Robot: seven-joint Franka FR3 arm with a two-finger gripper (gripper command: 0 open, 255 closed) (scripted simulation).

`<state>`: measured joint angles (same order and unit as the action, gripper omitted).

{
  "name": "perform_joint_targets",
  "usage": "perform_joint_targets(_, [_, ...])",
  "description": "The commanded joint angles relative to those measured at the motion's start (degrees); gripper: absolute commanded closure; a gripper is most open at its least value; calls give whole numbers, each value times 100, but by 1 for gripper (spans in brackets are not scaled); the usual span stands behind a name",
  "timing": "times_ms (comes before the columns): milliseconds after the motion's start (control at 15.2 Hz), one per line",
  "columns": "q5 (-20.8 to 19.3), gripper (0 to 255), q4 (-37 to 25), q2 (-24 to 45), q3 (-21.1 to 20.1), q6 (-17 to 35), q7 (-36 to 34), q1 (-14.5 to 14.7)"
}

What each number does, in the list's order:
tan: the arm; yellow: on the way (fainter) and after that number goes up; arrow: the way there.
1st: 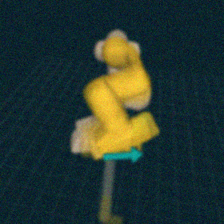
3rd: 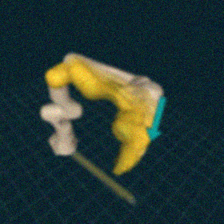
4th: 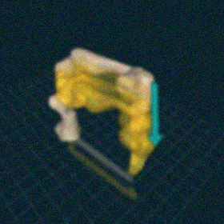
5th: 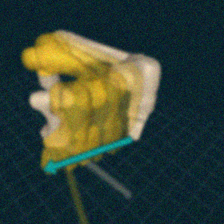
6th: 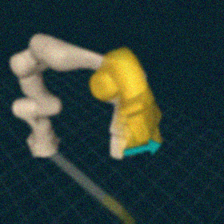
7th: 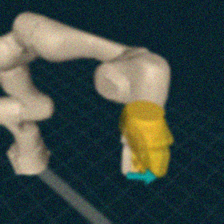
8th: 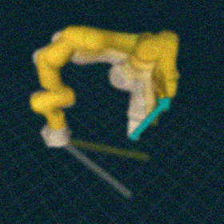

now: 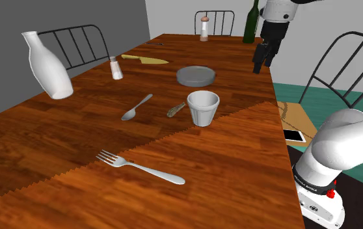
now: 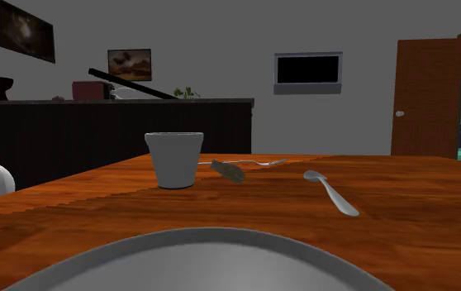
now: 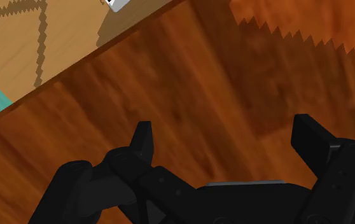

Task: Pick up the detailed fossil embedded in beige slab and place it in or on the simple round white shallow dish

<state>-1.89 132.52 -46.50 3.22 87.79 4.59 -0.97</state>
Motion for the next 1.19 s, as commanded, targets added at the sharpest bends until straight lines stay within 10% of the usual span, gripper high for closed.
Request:
perform_joint_targets(0, [0, 0, 0, 0, 0, 0, 0, 0])
perform_joint_targets(1122, [-1334, 0, -3847, 4290, -2130, -1701, 369, 1174])
